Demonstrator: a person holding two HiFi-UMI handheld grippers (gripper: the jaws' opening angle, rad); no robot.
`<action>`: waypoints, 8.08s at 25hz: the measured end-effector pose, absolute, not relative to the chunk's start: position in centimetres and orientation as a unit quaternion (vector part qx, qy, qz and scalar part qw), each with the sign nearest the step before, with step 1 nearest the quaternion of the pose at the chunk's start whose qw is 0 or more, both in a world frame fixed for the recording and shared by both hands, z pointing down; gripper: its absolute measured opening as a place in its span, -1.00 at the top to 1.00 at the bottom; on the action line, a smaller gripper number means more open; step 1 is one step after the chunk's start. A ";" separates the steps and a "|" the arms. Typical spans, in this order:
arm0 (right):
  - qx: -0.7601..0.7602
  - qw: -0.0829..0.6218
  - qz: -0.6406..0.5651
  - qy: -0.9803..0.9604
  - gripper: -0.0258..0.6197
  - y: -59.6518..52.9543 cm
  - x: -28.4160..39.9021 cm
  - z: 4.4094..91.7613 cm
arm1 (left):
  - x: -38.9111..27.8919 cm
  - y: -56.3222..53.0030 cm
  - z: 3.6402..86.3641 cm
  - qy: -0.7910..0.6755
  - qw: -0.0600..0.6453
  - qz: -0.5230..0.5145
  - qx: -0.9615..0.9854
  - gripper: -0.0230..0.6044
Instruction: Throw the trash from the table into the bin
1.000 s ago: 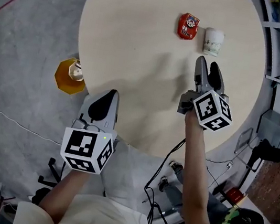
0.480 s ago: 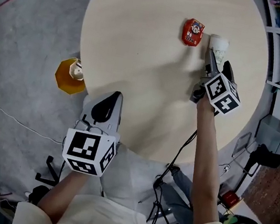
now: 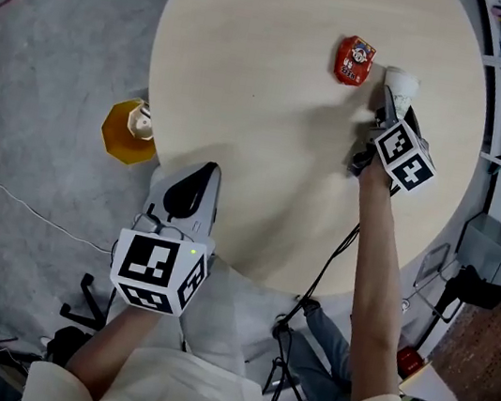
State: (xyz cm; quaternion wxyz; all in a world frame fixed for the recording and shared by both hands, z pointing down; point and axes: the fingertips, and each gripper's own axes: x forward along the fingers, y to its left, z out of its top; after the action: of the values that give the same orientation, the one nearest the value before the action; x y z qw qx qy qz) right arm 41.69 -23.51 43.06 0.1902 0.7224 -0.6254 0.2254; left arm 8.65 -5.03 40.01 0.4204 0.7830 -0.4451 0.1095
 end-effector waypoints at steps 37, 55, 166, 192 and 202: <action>0.419 0.211 0.142 -0.872 0.00 -18.9 12.2 36.7 | 2.9 -1.6 40.0 -0.514 0.430 0.074 0.738 0.91; 0.230 0.235 0.144 -0.933 0.00 -12.5 -5.5 39.2 | -5.3 0.0 42.6 -0.577 0.451 0.045 0.679 0.91; 0.382 0.147 0.308 -0.859 0.90 4.1 -3.6 29.2 | -8.0 6.9 34.6 -0.563 0.430 0.133 0.693 0.91; 0.573 0.098 0.254 -0.773 0.90 9.0 18.8 21.0 | 2.4 10.8 24.8 -0.411 0.369 0.182 0.813 0.91; 0.548 0.085 0.243 -0.796 0.90 8.6 19.5 20.2 | 4.0 11.0 24.0 -0.429 0.379 0.171 0.802 0.91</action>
State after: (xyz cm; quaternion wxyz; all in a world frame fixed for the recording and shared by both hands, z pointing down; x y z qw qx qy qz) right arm 19.47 8.63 20.20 0.0848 0.5481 -0.7957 0.2434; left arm 3.99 10.96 24.03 0.3787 0.8020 -0.4293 0.1705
